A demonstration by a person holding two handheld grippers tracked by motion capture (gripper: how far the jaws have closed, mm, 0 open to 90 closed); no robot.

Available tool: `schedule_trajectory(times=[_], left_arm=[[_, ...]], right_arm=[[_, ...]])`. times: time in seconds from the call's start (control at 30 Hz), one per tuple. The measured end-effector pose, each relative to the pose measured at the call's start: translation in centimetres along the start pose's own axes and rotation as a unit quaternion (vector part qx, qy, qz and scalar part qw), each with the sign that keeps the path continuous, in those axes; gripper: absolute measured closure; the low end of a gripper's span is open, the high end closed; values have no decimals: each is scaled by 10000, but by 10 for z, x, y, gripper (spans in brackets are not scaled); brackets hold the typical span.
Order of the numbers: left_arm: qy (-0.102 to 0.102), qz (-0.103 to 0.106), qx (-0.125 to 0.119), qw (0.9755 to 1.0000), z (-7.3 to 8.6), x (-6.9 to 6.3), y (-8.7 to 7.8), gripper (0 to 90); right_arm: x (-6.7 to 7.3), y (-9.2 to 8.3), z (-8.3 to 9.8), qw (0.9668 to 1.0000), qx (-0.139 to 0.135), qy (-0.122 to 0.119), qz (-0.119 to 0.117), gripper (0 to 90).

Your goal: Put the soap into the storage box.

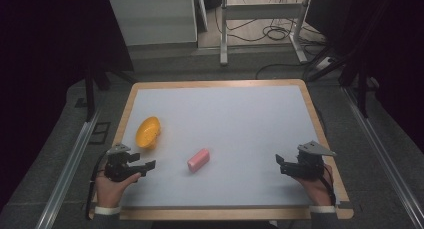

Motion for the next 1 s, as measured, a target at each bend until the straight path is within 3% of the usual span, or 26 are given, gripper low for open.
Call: schedule_trajectory(times=[0.27, 0.33, 0.6, 1.0], left_arm=[[12, -50, -56, 10000, -2, -1, -5, 243], [42, -62, -69, 9999, -3, -2, -6, 243], [-28, -25, -98, 9999, -9, -6, -11, 250], [40, 22, -156, 9999, -22, -12, -20, 237]], right_arm=[[-7, -4, -2, 9999, -145, 30, 0, 97], [-12, -7, -2, 9997, -203, 91, 102, 98], [-15, -7, 2, 9997, -107, 218, 18, 105], [-16, -8, 3, 9996, -78, 263, 33, 105]])
Point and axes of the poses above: each handheld gripper's, and its own axes: y roughly forward along the jaws, z roughly out of its underside, x roughly to its left, the point moved 10 cm from there along y, roughly forward along the jaws, and after that the axes turned 2 degrees about -y, right-handed, at the moved point
